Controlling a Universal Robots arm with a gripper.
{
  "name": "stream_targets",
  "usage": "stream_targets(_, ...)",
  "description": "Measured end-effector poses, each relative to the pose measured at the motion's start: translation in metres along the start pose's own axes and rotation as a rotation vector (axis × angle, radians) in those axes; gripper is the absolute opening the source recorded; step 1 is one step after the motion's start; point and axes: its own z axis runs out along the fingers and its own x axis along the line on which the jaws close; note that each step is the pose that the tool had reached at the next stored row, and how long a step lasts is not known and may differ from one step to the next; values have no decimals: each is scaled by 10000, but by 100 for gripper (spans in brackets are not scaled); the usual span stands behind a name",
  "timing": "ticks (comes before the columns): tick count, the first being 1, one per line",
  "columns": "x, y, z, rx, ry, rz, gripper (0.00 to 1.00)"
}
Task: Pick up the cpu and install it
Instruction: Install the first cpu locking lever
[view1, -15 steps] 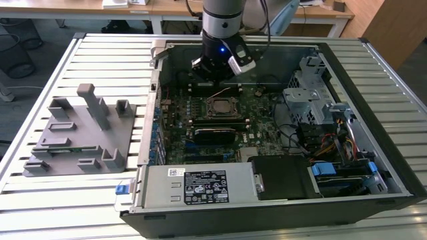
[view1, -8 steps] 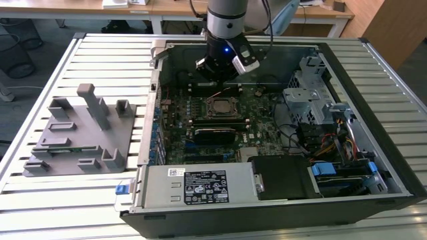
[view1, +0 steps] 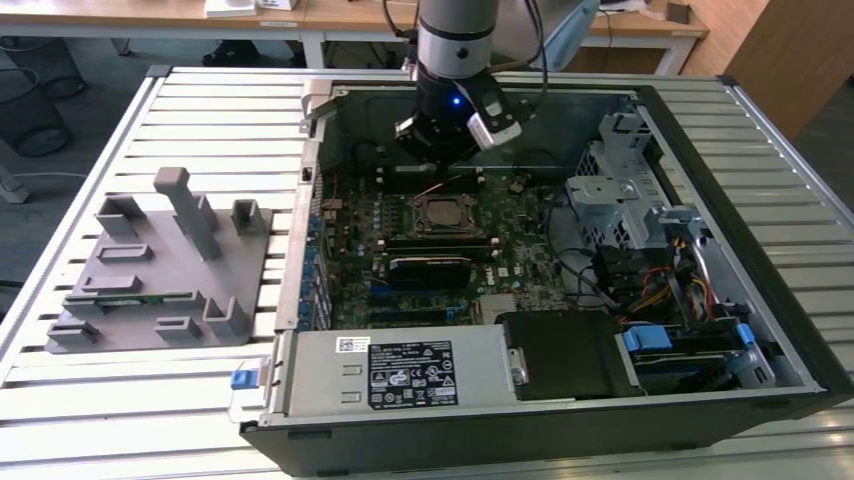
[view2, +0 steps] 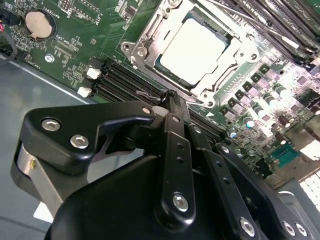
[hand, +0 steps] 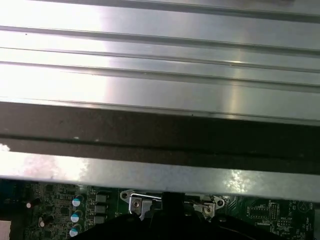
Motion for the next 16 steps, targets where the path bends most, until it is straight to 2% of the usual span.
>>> stream_targets(16,-72,20,56,1,-1,-2,11)
